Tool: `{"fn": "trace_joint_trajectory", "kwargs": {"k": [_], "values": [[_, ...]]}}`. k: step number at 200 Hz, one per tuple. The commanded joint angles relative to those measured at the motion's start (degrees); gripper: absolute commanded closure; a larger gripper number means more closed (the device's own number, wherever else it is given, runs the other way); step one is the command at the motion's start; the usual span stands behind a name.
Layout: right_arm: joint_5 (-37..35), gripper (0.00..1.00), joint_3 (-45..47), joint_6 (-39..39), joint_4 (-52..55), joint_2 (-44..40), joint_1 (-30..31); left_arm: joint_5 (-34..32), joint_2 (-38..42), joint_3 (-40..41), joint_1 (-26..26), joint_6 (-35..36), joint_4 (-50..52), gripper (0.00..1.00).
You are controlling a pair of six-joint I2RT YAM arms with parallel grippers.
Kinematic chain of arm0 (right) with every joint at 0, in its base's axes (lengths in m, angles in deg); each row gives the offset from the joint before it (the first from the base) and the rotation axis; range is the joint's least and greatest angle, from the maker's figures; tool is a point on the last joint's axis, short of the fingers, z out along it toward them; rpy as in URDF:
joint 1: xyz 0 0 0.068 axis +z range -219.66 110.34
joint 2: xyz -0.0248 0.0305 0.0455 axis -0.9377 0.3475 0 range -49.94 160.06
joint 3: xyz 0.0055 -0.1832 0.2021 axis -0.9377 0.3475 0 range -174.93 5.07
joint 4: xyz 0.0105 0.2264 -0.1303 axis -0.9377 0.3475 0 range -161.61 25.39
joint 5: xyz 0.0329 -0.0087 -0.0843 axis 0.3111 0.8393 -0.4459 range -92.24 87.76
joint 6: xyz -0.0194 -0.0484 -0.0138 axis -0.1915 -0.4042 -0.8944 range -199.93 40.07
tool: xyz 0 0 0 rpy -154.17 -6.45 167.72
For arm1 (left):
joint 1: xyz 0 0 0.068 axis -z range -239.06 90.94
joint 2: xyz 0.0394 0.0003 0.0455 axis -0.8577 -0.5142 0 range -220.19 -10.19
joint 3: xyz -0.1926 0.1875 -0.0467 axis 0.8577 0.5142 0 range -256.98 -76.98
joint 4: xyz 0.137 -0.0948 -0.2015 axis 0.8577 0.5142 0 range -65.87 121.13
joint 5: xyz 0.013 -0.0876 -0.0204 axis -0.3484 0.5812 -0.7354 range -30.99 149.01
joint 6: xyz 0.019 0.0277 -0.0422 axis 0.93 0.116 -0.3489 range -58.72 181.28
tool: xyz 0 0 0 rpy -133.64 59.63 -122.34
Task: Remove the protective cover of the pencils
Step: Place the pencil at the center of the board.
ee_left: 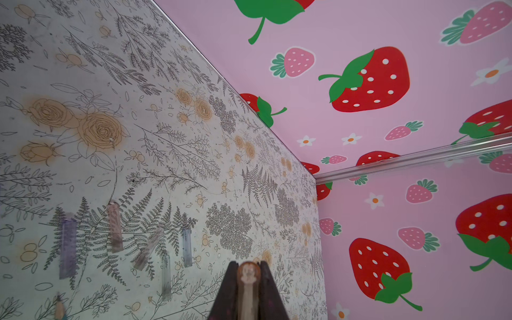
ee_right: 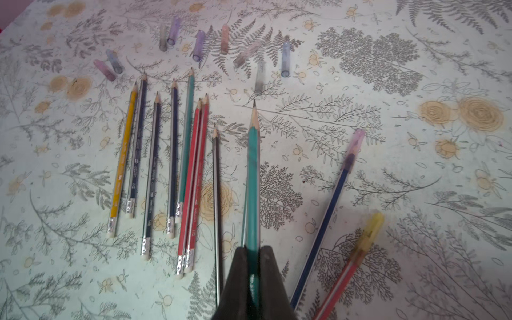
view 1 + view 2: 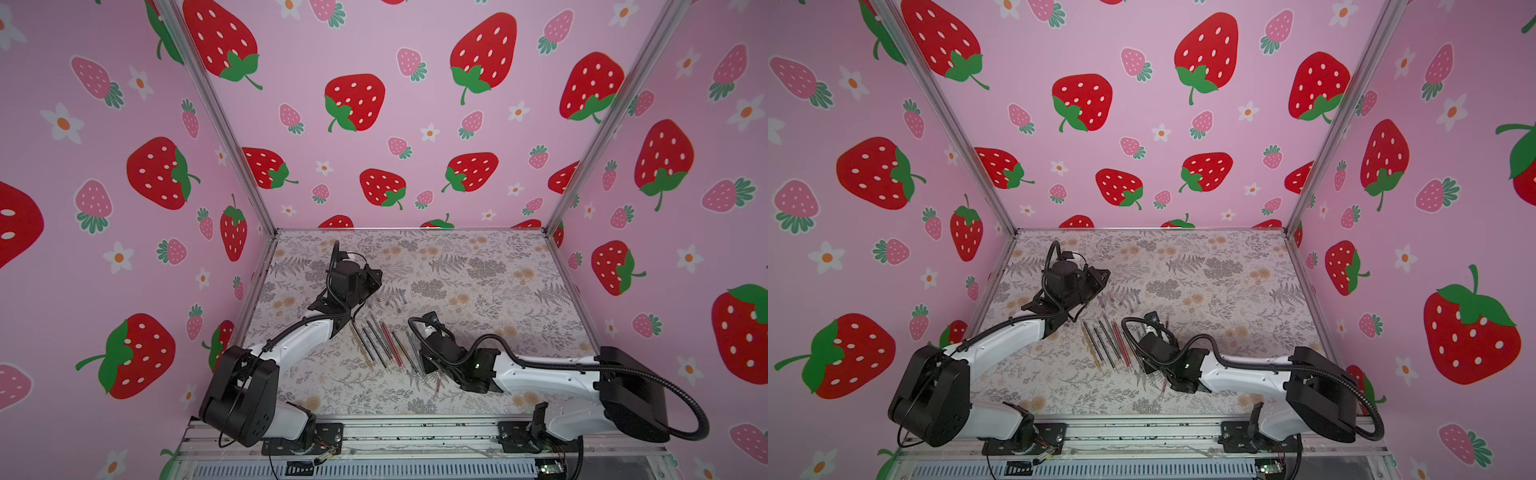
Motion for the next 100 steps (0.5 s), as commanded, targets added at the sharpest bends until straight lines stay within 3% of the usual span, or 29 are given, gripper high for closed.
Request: {"fn": "trace_joint_trajectory", "kwargs": {"k": [1,45,100], "values": [[0.0,1.00,-2.2,3.6,3.0,2.9,-1.9,1.5,-2.2,-3.3,-0.1,2.2,2.5,1.00],[4.3,1.00,-5.8,5.2,4.9,10.4,-5.4,6.7,-8.2,-8.5,0.6,4.8,6.5,1.00],[6.4,1.00,-7.4,6.1,5.1,14.7,-6.9,6.0,-13.2,-11.0,1.8,6.5,10.7,1.00]]}}
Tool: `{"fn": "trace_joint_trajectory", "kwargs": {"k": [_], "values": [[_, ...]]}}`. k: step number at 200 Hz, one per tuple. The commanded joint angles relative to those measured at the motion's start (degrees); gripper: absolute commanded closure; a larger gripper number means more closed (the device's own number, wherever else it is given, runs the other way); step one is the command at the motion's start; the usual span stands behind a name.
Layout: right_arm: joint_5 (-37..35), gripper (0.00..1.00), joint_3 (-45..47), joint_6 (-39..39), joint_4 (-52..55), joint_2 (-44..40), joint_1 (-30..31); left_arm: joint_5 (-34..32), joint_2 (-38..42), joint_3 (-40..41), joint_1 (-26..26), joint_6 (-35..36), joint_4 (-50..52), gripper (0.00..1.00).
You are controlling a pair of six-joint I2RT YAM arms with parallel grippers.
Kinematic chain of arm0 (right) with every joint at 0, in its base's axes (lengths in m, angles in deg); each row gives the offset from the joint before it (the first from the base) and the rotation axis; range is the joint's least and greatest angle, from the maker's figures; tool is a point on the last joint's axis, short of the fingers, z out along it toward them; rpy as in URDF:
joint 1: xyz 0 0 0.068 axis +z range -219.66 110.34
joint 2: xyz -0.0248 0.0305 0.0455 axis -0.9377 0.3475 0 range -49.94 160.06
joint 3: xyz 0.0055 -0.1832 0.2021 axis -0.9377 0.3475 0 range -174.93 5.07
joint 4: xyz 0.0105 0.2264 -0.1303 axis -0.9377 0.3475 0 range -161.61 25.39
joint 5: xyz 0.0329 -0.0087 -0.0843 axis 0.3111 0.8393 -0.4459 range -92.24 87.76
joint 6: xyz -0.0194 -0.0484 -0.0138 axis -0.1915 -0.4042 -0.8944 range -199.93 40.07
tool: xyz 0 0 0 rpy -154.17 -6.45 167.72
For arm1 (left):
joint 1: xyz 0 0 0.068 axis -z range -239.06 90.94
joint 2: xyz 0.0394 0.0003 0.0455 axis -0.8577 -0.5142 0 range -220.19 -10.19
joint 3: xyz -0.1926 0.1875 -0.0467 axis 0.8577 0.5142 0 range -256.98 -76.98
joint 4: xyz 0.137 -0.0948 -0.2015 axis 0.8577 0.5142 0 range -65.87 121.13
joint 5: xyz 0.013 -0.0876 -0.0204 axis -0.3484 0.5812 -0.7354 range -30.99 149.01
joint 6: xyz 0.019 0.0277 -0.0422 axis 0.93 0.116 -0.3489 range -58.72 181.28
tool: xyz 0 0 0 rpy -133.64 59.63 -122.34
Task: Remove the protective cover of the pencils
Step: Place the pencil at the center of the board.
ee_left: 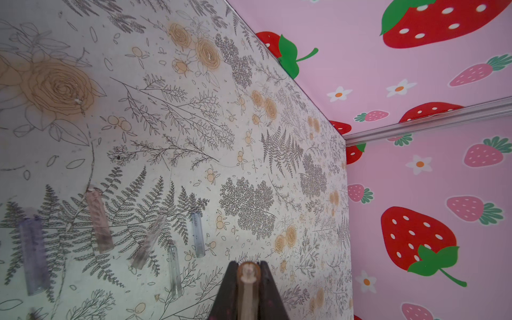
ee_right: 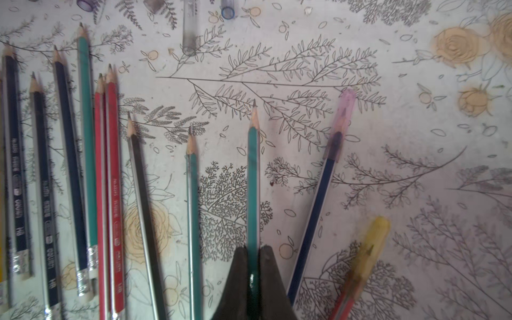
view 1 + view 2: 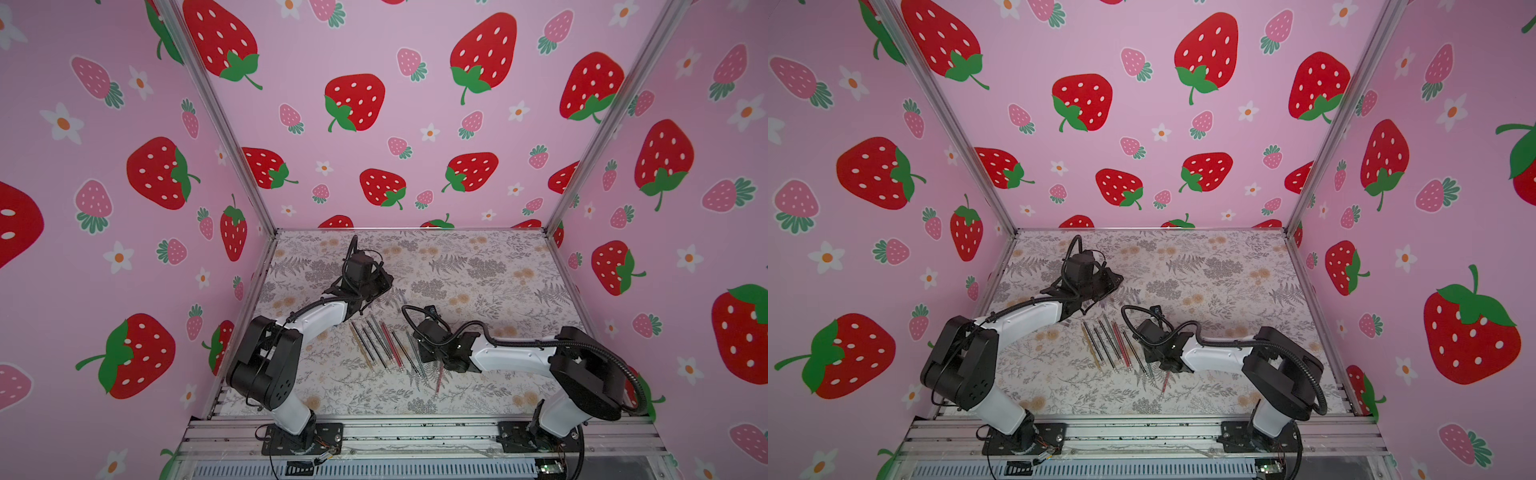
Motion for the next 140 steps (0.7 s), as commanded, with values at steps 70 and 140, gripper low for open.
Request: {"fn": "trace_joint_trajectory", "kwargs": {"k": [70,140], "values": [[4.0,1.00,-3.4,1.6,1.4,5.0,-0.9,1.2,-9.3,-8.4,1.7,2.4,8.3,1.00],[4.6,0.87,-3.0,1.3,1.2,4.5,-0.9,-0.5,-16.7,-14.5,2.7,0.9,15.4,1.00]]}}
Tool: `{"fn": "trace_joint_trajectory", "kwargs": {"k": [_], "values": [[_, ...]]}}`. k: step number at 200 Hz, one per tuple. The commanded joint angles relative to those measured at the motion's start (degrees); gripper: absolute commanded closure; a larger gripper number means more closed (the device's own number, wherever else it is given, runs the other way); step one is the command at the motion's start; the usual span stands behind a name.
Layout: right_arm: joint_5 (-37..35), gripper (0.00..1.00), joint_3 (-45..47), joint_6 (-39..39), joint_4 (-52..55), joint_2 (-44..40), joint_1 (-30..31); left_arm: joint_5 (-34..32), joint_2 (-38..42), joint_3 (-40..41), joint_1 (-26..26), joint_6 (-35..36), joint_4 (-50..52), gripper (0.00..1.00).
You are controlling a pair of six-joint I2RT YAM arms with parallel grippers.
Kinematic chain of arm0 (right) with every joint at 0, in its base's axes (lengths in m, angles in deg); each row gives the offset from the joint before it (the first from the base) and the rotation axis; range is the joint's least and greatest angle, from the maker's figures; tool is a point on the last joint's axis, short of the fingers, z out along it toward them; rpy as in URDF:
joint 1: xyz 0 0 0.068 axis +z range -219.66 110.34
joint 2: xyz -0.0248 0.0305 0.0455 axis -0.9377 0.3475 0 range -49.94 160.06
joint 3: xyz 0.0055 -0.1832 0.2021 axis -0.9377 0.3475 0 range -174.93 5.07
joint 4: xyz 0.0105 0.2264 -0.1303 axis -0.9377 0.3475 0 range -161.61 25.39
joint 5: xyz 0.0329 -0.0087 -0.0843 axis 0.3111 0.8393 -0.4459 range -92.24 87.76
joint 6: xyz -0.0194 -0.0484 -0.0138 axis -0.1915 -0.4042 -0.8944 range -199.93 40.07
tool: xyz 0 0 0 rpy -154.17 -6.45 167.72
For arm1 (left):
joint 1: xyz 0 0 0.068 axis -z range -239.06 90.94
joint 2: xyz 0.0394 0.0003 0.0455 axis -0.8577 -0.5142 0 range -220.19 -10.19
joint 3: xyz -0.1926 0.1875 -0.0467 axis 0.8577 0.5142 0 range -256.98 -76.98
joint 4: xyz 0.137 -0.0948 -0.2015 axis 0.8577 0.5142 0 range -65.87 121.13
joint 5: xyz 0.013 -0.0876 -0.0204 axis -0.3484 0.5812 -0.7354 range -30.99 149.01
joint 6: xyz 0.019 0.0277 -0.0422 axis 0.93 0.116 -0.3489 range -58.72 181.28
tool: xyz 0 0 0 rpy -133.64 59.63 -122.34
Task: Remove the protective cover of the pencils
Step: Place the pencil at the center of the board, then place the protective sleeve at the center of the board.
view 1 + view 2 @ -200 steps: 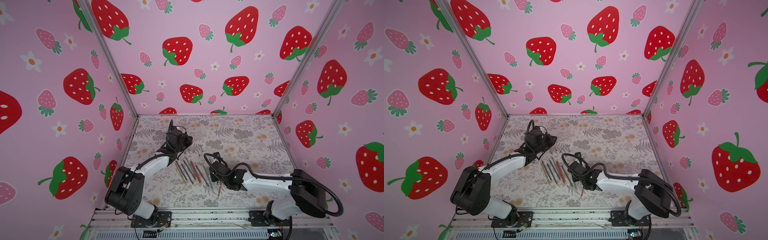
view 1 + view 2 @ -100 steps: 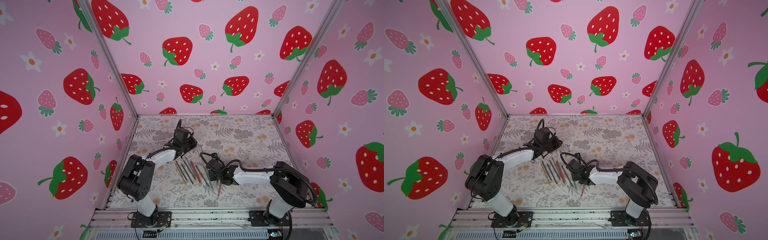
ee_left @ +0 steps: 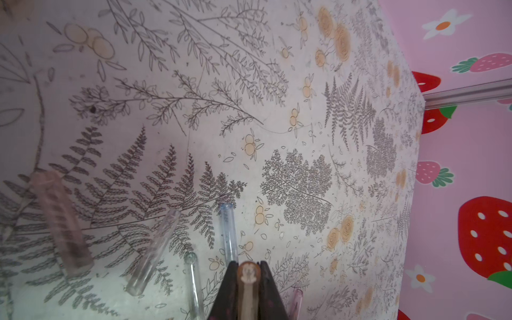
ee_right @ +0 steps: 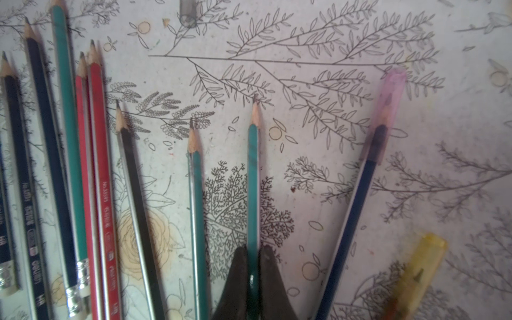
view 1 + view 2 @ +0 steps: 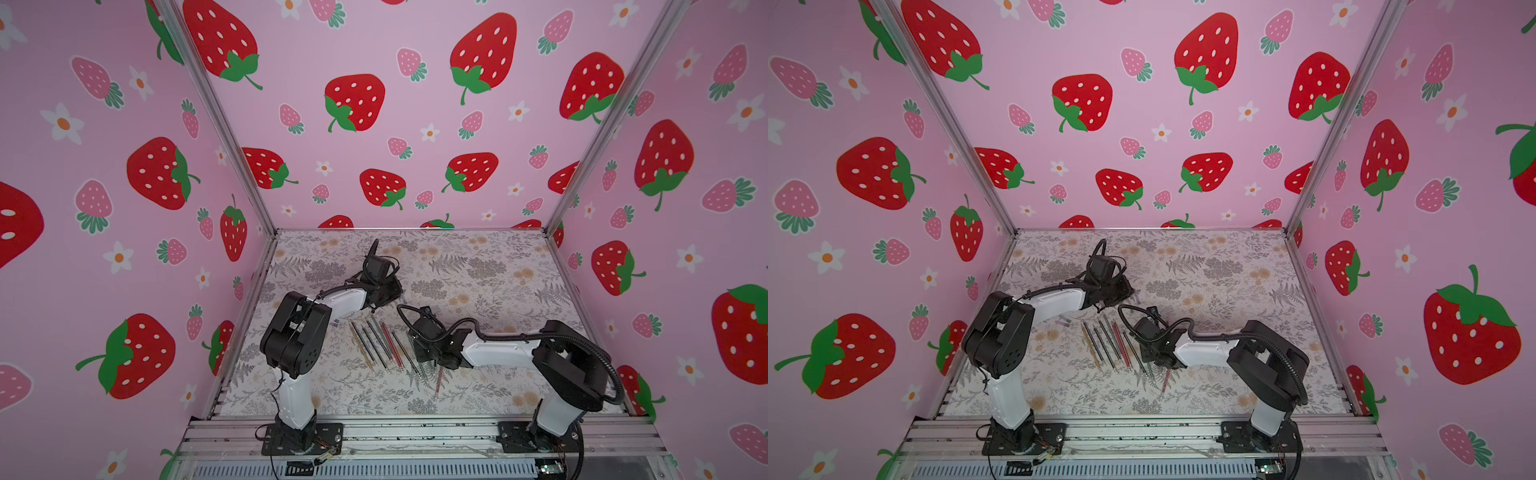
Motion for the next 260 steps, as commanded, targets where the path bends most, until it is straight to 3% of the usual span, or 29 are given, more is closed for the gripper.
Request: {"fn": "trace_joint_trajectory", "kwargs": {"k": [1,107,121,182,260], "values": [[0.7,0.87,-0.5,1.1,0.9,0.0,-0.2,-1.3,-1.5,-3.4,0.3,-0.4,4.8,1.00],[1.0,0.79,0.9,-0.8,-0.3,-3.7,-0.2,-0.9,-4.5,-6.2,0.3,-0.3,7.0,0.95],[0.6,0.79,1.6,-0.9,-0.2,-5.3,-0.2,-0.9,-4.6,-6.5,0.3,-0.3,7.4,0.90],[-6.2,0.74,4.7,1.8,4.0,-11.8,-0.2,-0.7,-4.8,-7.1,0.4,-0.3,8.0,0.85],[-5.6,0.73,3.8,3.8,5.3,-7.6,-1.3,0.0,-5.4,-7.1,0.4,-0.4,7.5,0.80]]}}
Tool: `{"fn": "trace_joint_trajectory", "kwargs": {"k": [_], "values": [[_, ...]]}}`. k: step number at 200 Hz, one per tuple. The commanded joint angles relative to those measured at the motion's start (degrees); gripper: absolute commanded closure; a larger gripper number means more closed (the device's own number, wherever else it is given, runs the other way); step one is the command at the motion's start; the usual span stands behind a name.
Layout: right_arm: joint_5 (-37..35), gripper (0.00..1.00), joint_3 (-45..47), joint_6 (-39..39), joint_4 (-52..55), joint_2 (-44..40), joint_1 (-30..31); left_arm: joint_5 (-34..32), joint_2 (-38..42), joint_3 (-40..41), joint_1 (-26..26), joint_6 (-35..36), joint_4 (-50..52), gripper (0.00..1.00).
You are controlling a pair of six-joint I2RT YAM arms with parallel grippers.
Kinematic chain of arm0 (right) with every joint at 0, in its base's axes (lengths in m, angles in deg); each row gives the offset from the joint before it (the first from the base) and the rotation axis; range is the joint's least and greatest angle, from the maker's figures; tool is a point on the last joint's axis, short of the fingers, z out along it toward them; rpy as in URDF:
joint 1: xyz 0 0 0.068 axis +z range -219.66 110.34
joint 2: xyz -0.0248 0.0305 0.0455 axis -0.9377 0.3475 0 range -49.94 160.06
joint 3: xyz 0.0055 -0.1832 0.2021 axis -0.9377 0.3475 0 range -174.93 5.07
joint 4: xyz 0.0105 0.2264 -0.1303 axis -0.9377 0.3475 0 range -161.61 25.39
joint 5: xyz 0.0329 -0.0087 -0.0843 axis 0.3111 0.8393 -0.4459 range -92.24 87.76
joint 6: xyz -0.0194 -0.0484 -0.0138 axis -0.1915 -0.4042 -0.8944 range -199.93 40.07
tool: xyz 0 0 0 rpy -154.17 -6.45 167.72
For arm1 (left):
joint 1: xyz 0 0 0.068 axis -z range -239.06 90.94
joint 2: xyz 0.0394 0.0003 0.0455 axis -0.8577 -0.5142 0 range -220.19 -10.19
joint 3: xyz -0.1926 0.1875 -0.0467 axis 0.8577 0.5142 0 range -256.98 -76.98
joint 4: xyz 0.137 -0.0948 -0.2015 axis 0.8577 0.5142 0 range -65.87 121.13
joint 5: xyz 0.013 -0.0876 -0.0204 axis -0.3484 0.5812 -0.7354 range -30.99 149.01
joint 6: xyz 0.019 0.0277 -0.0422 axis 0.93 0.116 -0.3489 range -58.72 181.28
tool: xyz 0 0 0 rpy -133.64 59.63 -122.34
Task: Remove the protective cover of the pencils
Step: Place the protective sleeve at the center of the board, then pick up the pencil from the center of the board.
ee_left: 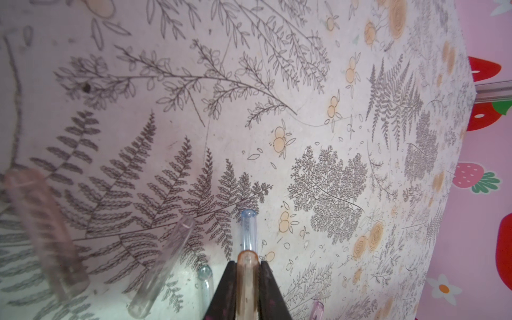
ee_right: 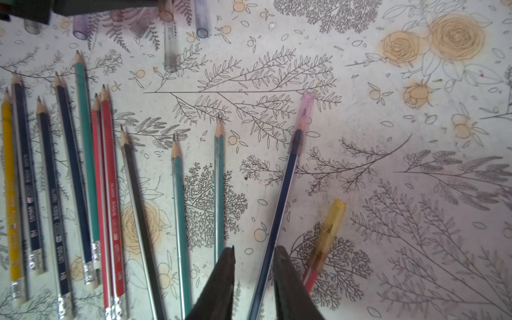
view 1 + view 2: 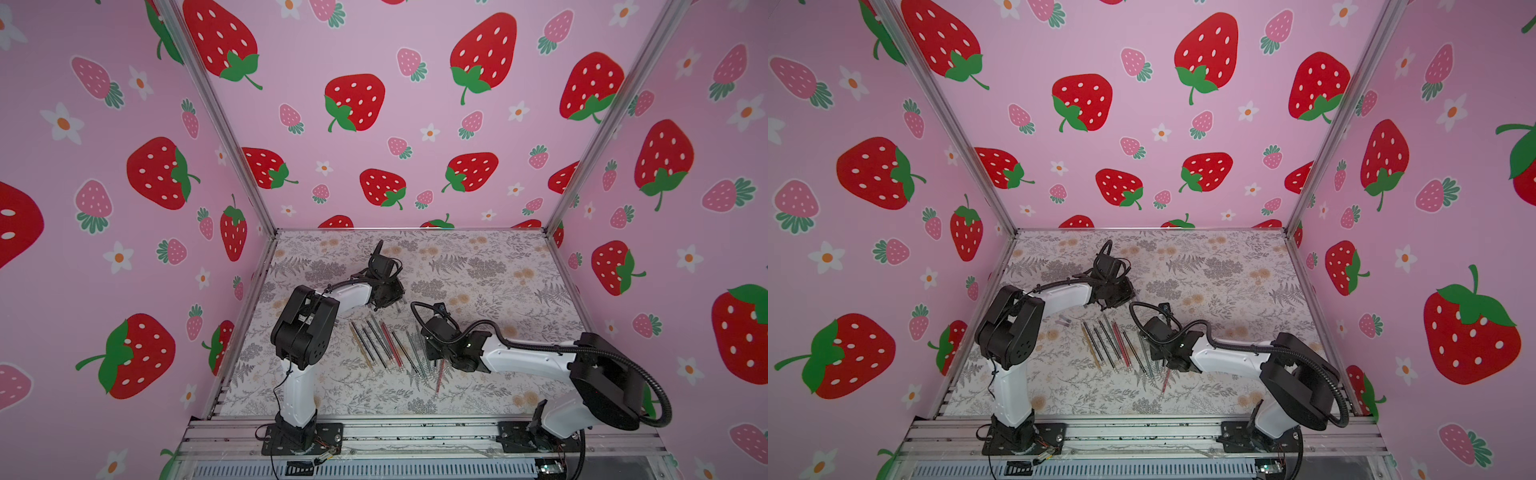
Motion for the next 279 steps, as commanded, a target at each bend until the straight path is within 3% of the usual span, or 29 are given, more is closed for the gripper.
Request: {"fn": "trace_joint_trajectory", "kwargs": {"k": [1,88,160,188,246,279], "values": [[-0.8,0.73,-0.7,2.0,2.1,2.1,-0.6,0.0,-1.1,-2.0,0.3,-0.2,1.6,0.80],[1.5,0.74,-1.8,2.4,2.3,5.7,-1.8,0.9,-0.7,-1.1,0.3,-0.5,0.1,0.81],[3.2,0.74,-4.0,3.1,3.1,9.9,-2.6,1.3,5.4,3.6,0.8,0.0,-2.9,0.81],[4.0,0.77,-4.7,3.5,3.6,11.4,-3.1,1.7,8.6,6.3,0.9,-0.2,-4.6,0.82],[4.5,0.93,-5.2,3.3,3.6,11.9,-3.3,2.1,15.6,13.3,0.9,-1.2,-10.3,0.82],[5.0,0.94,-5.8,2.8,3.6,11.8,-3.5,1.6,19.4,17.4,1.0,-1.5,-14.3,0.82]]}}
